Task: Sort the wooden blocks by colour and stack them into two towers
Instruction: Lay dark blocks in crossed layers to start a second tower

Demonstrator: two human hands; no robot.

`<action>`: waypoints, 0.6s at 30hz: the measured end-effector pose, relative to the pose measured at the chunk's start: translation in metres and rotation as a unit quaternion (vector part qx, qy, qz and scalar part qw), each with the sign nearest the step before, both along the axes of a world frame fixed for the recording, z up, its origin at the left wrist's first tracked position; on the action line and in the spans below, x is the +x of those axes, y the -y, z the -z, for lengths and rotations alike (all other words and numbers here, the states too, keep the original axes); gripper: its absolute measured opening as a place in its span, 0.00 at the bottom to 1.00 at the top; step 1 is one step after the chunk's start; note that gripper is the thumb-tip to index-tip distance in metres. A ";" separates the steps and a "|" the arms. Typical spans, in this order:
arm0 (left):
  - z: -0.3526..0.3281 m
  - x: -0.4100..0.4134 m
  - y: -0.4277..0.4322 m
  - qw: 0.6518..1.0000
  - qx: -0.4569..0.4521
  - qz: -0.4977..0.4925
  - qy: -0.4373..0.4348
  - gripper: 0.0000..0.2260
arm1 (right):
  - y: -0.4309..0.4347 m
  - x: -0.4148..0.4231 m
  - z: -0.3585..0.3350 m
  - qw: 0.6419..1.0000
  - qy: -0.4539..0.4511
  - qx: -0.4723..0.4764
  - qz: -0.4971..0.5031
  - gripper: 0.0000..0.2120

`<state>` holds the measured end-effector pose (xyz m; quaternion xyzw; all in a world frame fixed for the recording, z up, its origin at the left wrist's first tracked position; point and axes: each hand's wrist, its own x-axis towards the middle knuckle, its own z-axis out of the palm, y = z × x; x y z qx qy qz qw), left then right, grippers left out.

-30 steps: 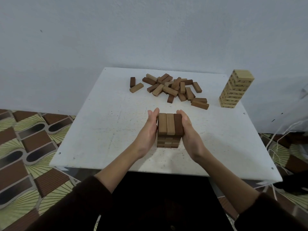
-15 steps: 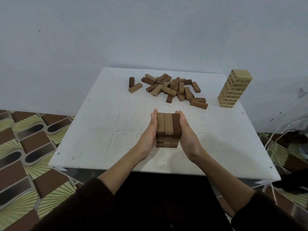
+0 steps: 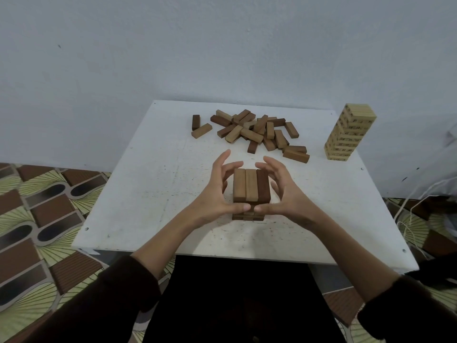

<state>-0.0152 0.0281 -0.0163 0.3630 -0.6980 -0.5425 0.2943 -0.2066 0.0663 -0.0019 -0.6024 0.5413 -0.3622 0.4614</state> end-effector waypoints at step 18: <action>-0.002 -0.003 0.011 0.999 0.004 0.001 0.038 0.51 | 0.008 -0.004 -0.001 0.999 -0.036 0.010 -0.013 0.45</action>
